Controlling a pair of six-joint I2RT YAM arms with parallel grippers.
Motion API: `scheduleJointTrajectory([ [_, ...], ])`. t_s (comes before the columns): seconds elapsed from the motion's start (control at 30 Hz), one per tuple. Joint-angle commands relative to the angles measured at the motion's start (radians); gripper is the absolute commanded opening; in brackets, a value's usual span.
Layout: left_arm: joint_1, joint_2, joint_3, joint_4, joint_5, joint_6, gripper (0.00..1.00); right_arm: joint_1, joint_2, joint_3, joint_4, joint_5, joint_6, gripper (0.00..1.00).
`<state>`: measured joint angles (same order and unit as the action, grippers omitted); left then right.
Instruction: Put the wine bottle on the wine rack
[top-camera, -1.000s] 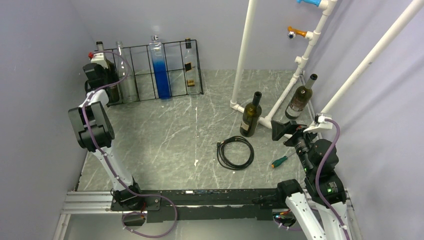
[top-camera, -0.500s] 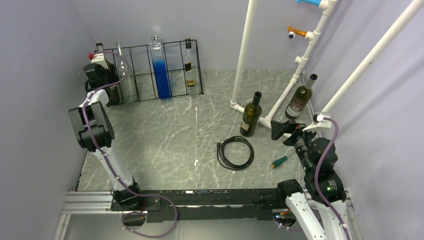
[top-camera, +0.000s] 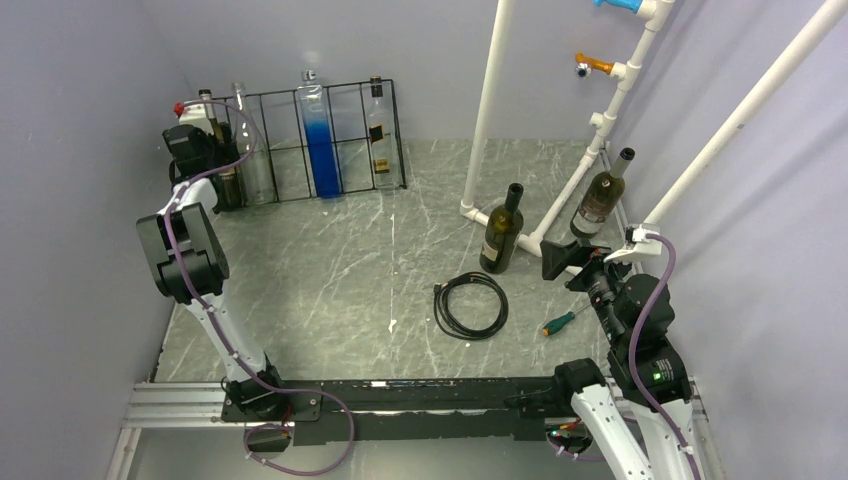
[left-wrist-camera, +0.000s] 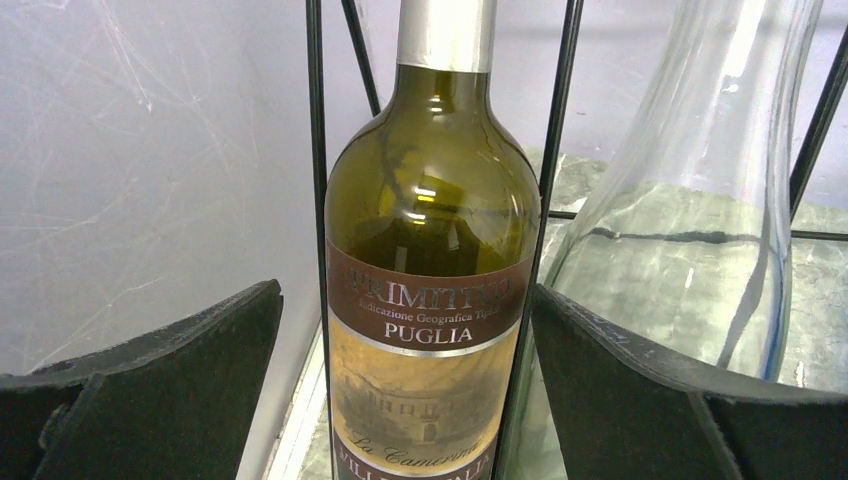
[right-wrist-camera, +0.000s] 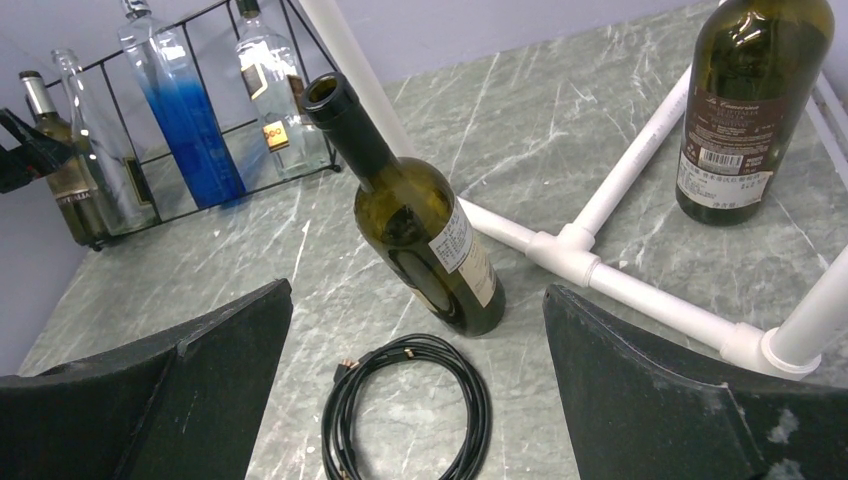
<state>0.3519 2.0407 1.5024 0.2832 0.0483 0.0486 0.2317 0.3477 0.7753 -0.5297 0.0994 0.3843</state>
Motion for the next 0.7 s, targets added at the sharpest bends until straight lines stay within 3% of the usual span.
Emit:
scheduleJointTrajectory([
  [0.0,-0.002,-0.077,0.008,0.060,0.004,-0.001,1.00,0.001,-0.002,0.012,0.023,-0.004,-0.009,0.99],
  [0.23,-0.002,-0.188,-0.097,0.117,-0.003,-0.040,0.99,0.001,0.004,0.007,0.025,-0.008,-0.013,0.99],
  [0.43,-0.012,-0.356,-0.216,0.167,0.012,-0.173,0.99,0.001,-0.001,0.002,0.031,-0.010,-0.018,0.99],
  [0.67,-0.111,-0.614,-0.384,0.171,-0.033,-0.222,1.00,0.001,0.003,0.004,0.017,-0.035,-0.005,0.99],
])
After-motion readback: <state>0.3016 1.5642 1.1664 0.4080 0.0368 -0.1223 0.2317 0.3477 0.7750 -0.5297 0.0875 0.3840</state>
